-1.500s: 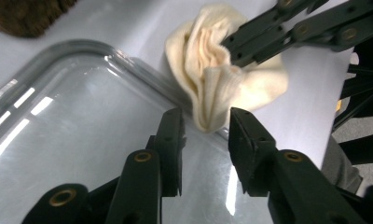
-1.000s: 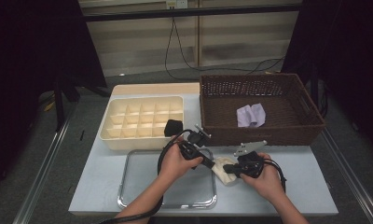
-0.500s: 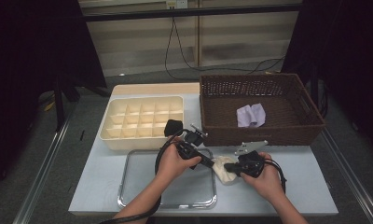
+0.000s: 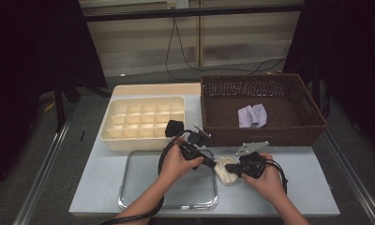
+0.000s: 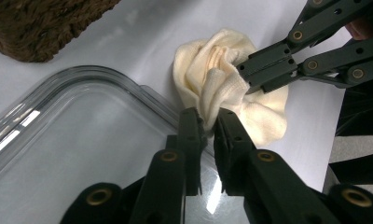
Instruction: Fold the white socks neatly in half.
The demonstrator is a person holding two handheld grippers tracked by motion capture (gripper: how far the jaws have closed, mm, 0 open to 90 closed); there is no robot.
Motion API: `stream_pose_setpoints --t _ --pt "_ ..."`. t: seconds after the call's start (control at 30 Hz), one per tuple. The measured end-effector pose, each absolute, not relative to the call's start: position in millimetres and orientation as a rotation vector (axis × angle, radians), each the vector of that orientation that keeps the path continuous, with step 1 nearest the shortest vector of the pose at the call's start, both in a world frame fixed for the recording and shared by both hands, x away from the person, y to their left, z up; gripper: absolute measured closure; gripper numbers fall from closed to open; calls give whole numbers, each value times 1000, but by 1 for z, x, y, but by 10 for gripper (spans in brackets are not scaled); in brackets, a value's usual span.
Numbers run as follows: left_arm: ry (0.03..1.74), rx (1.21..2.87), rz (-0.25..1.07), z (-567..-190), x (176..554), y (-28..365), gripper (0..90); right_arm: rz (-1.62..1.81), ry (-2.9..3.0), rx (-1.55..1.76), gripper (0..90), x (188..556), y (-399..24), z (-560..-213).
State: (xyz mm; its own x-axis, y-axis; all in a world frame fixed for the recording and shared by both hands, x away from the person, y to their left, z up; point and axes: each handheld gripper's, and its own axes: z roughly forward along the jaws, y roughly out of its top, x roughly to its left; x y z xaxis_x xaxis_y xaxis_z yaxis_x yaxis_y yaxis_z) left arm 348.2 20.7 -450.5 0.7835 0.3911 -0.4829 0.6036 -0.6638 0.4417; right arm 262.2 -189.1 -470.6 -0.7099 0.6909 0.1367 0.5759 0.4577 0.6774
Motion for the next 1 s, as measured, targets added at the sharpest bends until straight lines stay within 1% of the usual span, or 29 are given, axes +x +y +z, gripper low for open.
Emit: stream_pose_setpoints --t 0.23,0.63,0.9,1.0 --pt "708 2373 -492 -430 343 12 837 1105 2556 1098 900 262 -188 -471" --pt "737 2337 -511 -431 347 18 839 1081 2522 1134 900 264 -201 -468" --pt "724 2319 -540 -424 346 12 838 1138 2585 1081 900 264 -184 -471" --pt "744 2343 -517 -424 347 10 836 1168 2589 1075 900 264 -181 -474"
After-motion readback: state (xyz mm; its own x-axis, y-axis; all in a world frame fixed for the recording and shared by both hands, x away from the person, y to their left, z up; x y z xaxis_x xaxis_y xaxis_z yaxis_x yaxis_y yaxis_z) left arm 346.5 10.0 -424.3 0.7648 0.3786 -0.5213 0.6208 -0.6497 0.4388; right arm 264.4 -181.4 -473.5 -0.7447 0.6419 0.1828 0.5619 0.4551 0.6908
